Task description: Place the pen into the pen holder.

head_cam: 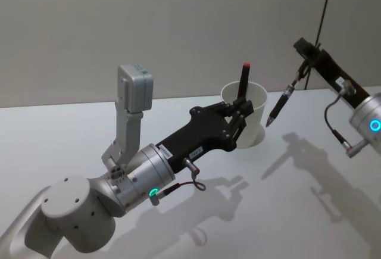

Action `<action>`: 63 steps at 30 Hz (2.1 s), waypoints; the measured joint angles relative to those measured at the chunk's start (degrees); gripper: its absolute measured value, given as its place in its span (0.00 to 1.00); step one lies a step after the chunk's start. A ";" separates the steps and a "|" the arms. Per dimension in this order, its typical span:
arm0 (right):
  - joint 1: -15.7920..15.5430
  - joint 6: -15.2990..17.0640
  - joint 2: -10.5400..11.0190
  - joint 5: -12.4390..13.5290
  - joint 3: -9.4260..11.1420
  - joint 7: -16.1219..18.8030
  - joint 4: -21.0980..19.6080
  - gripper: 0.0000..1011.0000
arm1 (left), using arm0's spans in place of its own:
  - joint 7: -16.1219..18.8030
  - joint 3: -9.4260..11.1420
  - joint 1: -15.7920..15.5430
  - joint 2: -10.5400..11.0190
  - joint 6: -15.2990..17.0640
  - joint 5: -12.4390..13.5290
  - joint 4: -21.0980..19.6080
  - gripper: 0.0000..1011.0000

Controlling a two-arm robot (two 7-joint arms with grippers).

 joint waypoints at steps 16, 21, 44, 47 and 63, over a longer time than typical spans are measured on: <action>5.17 -0.31 -1.83 -0.49 -0.62 1.63 6.56 0.12 | 0.00 0.00 0.00 0.00 0.00 0.00 0.00 0.11; 7.11 -0.58 -2.57 -1.46 -0.98 2.67 9.11 0.12 | -0.01 0.00 0.00 0.00 0.00 0.00 0.00 0.11; 13.64 -2.58 -4.50 -6.34 -1.90 6.51 18.12 0.12 | 0.00 0.00 0.00 0.00 0.00 0.00 0.00 0.11; 14.21 -2.84 -4.63 -6.97 -1.98 6.87 18.93 0.12 | 0.00 0.00 0.00 0.00 0.00 0.00 0.00 0.11; 16.86 -4.31 -5.69 -11.56 -3.16 9.52 23.44 0.12 | 0.00 0.00 0.00 0.00 0.00 0.00 0.00 0.11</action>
